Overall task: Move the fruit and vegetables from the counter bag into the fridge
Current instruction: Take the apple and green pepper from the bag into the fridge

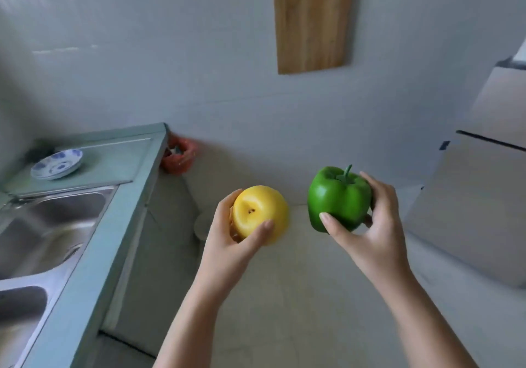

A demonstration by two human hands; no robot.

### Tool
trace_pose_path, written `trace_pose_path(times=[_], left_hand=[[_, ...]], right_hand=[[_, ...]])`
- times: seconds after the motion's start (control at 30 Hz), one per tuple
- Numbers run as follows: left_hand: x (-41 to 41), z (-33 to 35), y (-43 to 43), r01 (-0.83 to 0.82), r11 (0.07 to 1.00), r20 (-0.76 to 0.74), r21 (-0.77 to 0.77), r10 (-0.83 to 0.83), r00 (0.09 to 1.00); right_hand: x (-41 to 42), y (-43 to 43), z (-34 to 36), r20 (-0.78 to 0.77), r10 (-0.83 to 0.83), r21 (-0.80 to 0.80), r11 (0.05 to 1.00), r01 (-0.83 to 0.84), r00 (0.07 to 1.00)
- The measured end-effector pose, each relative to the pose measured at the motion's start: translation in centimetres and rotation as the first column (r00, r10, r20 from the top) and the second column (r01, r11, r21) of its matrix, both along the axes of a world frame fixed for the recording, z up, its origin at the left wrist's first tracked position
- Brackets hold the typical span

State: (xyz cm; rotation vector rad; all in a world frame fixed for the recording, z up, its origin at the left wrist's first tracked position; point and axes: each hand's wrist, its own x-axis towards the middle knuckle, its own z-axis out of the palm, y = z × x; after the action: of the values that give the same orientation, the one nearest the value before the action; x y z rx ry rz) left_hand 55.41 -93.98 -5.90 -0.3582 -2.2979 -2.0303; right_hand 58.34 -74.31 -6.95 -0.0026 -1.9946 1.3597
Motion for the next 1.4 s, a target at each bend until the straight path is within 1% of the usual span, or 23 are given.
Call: trace_pose_path(times=[0.13, 0.27, 0.47, 0.67, 0.8, 0.97, 1.17, 1.27, 1.4], left_hand=[[-1.7, -0.3, 8.2, 0.181, 0.984, 0.020, 0.001, -0.181, 0.983], [-3.3, -0.8, 15.7, 0.340, 0.940, 0.040, -0.019, -0.339, 0.940], [-6.5, -1.9, 26.4, 0.521, 0.853, 0.080, -0.028, -0.518, 0.852], [-11.8, -2.6, 37.3, 0.659, 0.751, 0.091, -0.035, -0.655, 0.751], [-16.6, -1.4, 44.2, 0.716, 0.698, 0.074, -0.003, -0.714, 0.696], [-22.5, 0.6, 51.7, 0.738, 0.673, 0.041, 0.047, -0.740, 0.672], [-25.3, 0.3, 57.9, 0.765, 0.644, 0.056, 0.026, -0.765, 0.642], [-26.2, 0.1, 61.1, 0.769, 0.638, 0.081, 0.041, -0.769, 0.634], [-26.7, -0.2, 66.2, 0.770, 0.637, 0.077, 0.045, -0.771, 0.633]], right_hand=[[1.0, 7.4, -0.3, 0.011, -0.149, 0.000, 0.989, 0.149, 0.989], [2.4, 13.7, -1.0, 0.024, -0.323, -0.020, 0.946, 0.324, 0.946], [3.6, 21.7, -2.2, 0.098, -0.543, -0.048, 0.834, 0.549, 0.834], [0.6, 30.1, -2.5, 0.140, -0.673, -0.075, 0.724, 0.685, 0.726], [-4.0, 35.7, -1.0, 0.185, -0.720, -0.055, 0.672, 0.738, 0.669], [-9.8, 42.6, 1.4, 0.133, -0.753, -0.042, 0.645, 0.763, 0.644], [-13.1, 47.4, 0.1, 0.164, -0.756, -0.070, 0.631, 0.772, 0.633], [-13.7, 50.7, 0.4, 0.164, -0.762, -0.083, 0.622, 0.779, 0.626], [-14.0, 55.6, 0.5, 0.169, -0.768, -0.092, 0.612, 0.786, 0.618]])
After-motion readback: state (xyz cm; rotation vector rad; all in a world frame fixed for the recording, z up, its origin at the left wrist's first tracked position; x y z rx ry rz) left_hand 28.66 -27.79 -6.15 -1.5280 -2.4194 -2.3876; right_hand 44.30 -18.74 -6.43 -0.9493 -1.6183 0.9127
